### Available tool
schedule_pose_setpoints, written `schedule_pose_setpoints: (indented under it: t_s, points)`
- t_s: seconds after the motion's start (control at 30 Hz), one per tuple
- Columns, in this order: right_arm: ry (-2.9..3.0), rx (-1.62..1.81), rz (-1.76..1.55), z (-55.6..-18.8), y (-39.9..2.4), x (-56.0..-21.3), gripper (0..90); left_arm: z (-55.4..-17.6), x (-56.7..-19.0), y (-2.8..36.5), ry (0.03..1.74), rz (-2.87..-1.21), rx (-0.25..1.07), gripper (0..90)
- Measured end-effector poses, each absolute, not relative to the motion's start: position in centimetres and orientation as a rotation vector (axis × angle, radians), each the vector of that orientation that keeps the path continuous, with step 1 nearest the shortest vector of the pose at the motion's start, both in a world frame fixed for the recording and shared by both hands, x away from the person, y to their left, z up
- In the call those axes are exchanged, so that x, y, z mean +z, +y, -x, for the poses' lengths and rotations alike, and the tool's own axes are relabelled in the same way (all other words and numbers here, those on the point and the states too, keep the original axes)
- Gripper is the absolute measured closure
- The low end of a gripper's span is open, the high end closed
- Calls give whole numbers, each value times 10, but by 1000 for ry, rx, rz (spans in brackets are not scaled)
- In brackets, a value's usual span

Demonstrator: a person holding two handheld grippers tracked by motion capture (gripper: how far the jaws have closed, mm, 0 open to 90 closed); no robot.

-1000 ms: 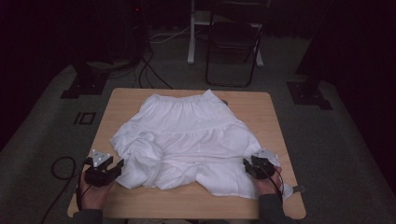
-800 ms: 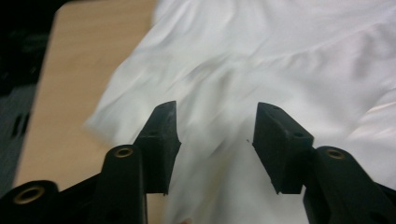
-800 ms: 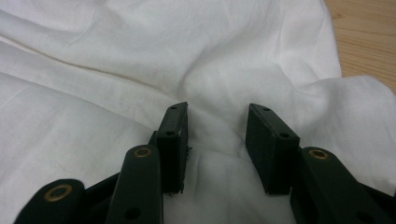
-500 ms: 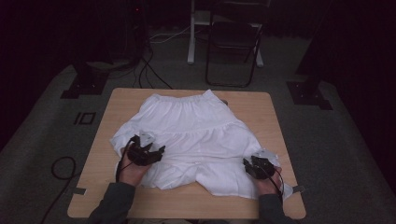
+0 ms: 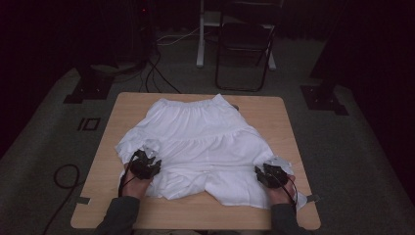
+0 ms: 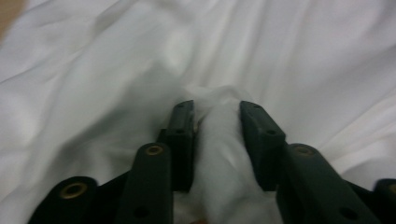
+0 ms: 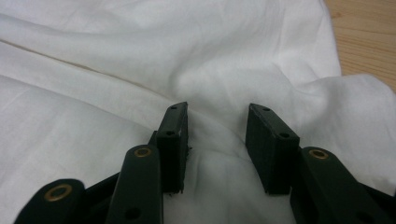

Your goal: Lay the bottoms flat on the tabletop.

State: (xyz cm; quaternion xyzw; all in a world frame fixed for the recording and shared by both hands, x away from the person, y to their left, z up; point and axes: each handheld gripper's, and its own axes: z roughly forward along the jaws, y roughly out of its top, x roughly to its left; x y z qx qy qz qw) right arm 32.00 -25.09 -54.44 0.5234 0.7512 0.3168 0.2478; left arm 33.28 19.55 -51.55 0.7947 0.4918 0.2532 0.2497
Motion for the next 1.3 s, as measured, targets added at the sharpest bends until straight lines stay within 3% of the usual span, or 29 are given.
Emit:
schedule_pose_setpoints:
  t_s: [0.3, 0.5, 0.83, 1.03, 1.17, 1.3]
  points:
    - [2048, 867, -1430, -320, -251, -544, 590, -302, -520, 243, 1498, -2160, 766, 749]
    - [2048, 867, -1432, -320, -251, -544, 590, -269, -525, 280, 1605, -2117, 758, 748]
    - [2049, 872, -1436, -320, -252, -544, 590, -238, -526, 297, 1717, -2030, 749, 715]
    - [2048, 870, -1436, -320, -252, -544, 590, -235, -509, 286, 1603, -2007, 756, 589]
    - [2046, 869, -1436, -320, -251, -544, 590, -245, -474, 263, 1460, -1978, 798, 581]
    - [2046, 870, -1437, -320, -251, -544, 590, -261, -464, 246, 1387, -2000, 802, 587]
